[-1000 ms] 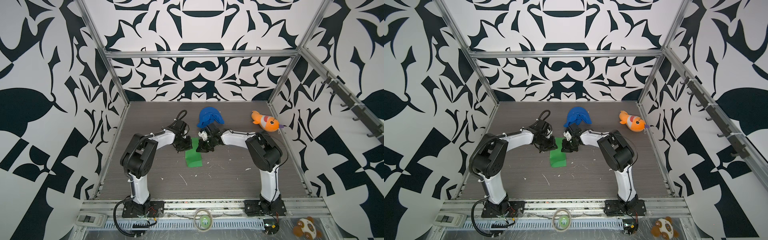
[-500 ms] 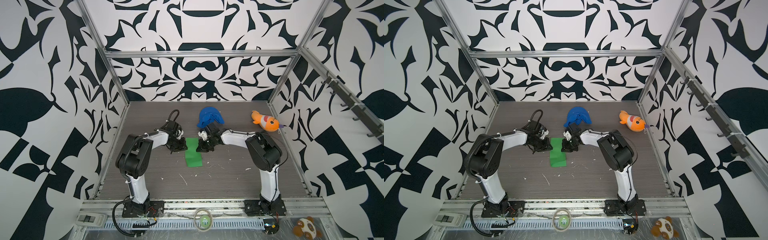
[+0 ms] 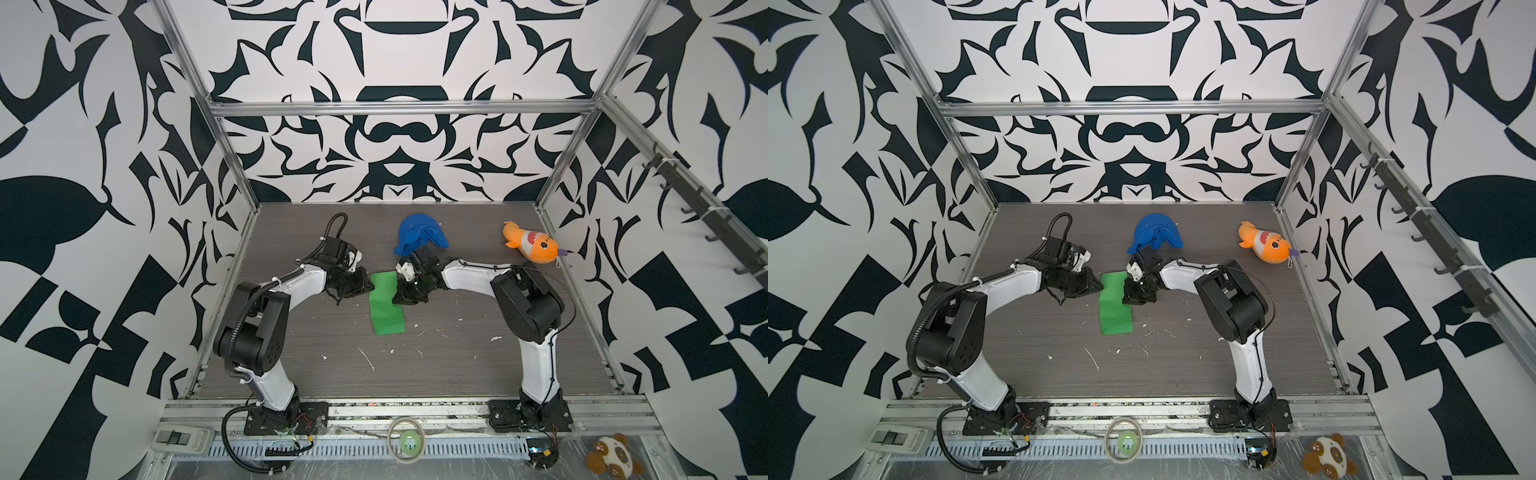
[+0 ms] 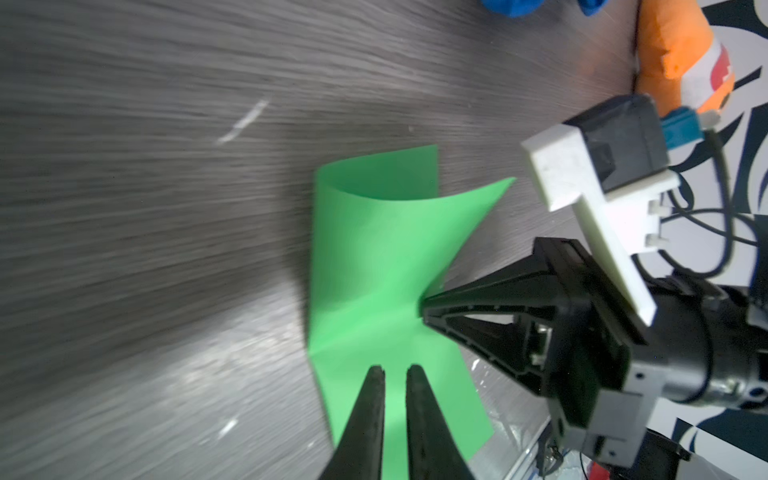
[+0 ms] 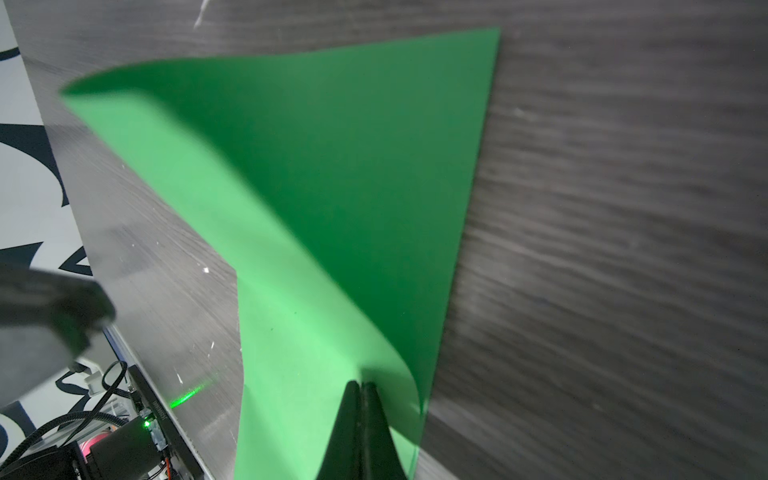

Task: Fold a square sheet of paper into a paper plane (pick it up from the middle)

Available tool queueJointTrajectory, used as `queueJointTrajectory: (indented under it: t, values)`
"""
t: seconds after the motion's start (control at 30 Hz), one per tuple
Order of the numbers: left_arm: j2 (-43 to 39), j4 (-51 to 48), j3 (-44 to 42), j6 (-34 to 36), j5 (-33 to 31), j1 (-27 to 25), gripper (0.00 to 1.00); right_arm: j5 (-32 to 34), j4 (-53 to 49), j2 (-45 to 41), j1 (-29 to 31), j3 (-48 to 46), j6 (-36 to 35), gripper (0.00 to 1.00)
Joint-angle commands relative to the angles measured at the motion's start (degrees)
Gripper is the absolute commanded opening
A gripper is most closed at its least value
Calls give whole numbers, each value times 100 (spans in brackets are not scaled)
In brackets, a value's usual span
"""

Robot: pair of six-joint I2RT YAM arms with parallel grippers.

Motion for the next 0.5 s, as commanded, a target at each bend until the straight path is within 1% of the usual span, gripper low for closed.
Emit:
queueJointTrajectory:
  t: [0.0, 0.13, 0.23, 0.47]
  values:
    - [460, 108, 241, -295, 28, 1, 14, 1230, -863, 674, -21, -393, -71, 5]
    - [791, -2, 485, -196, -31, 2, 14, 1224, -856, 682, -18, -402, -71, 5]
    - [983, -253, 646, -107, -219, 18, 14, 1230, -859, 682, -15, -402, -69, 5]
    - [1121, -332, 461, -496, -770, 163, 14, 1237, -798, 665, -19, -517, -19, 5]
